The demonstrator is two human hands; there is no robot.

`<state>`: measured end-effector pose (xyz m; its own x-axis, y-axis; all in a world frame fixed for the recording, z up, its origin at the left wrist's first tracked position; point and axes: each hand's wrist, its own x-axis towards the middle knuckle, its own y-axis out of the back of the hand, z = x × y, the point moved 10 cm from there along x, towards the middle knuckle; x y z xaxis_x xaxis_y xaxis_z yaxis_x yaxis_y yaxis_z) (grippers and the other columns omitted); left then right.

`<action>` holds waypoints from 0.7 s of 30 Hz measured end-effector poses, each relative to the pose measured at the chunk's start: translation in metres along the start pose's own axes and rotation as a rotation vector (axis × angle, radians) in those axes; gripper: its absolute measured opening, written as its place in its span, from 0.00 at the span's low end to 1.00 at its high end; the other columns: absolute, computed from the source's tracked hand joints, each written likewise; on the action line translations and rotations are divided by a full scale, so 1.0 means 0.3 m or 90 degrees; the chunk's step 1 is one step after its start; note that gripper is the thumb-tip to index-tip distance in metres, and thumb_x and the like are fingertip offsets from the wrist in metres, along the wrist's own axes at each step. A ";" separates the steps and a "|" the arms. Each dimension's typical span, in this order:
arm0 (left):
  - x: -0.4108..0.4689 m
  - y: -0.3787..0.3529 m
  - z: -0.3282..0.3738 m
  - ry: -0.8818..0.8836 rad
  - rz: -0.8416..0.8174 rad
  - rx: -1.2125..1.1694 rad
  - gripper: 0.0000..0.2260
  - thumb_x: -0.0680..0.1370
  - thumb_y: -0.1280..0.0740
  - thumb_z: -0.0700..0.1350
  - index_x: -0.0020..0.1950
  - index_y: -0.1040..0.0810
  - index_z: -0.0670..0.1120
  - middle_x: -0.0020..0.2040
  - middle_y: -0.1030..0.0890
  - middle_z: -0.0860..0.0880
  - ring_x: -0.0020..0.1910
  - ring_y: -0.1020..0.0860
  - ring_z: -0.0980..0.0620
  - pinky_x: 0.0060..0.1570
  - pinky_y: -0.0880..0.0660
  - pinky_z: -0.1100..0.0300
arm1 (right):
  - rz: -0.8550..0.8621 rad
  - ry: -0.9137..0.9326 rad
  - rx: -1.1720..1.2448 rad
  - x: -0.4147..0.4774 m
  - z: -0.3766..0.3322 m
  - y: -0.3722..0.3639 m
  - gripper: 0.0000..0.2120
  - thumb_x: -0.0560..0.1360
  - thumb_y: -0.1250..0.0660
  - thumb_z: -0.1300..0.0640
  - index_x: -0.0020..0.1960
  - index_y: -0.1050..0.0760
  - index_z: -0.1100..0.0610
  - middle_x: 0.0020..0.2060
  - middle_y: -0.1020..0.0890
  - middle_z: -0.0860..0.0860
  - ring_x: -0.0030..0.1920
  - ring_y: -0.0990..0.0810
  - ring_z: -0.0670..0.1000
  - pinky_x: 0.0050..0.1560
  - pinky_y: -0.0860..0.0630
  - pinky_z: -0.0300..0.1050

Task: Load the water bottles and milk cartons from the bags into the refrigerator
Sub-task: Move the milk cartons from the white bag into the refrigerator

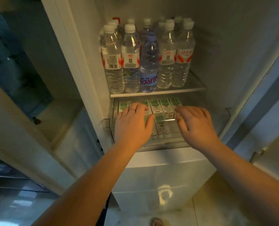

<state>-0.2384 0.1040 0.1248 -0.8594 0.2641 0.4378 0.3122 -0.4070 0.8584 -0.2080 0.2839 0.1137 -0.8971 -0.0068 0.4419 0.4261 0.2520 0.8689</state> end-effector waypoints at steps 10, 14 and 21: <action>-0.236 -0.112 0.015 0.007 0.119 0.018 0.31 0.77 0.33 0.54 0.78 0.40 0.52 0.81 0.46 0.46 0.80 0.51 0.43 0.76 0.51 0.41 | 0.012 -0.086 -0.030 -0.206 0.029 -0.060 0.42 0.74 0.32 0.51 0.80 0.53 0.48 0.80 0.56 0.50 0.79 0.60 0.55 0.75 0.52 0.61; -0.313 -0.205 0.018 0.017 0.109 0.029 0.33 0.78 0.33 0.53 0.80 0.44 0.53 0.81 0.53 0.44 0.80 0.55 0.41 0.75 0.50 0.38 | 0.058 -0.116 -0.014 -0.240 0.023 -0.097 0.44 0.72 0.31 0.53 0.80 0.53 0.51 0.80 0.56 0.54 0.79 0.60 0.58 0.75 0.50 0.63; -0.339 -0.300 0.016 0.047 0.117 0.065 0.38 0.76 0.34 0.55 0.80 0.52 0.56 0.81 0.56 0.44 0.79 0.53 0.38 0.73 0.49 0.33 | 0.132 -0.101 0.012 -0.247 0.050 -0.162 0.44 0.72 0.32 0.53 0.80 0.53 0.53 0.79 0.55 0.58 0.78 0.59 0.62 0.75 0.49 0.67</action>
<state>-0.1771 0.1179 0.0045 -0.8104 0.1263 0.5721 0.5028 -0.3514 0.7898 -0.1642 0.2868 0.0355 -0.7984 0.1984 0.5685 0.6021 0.2496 0.7584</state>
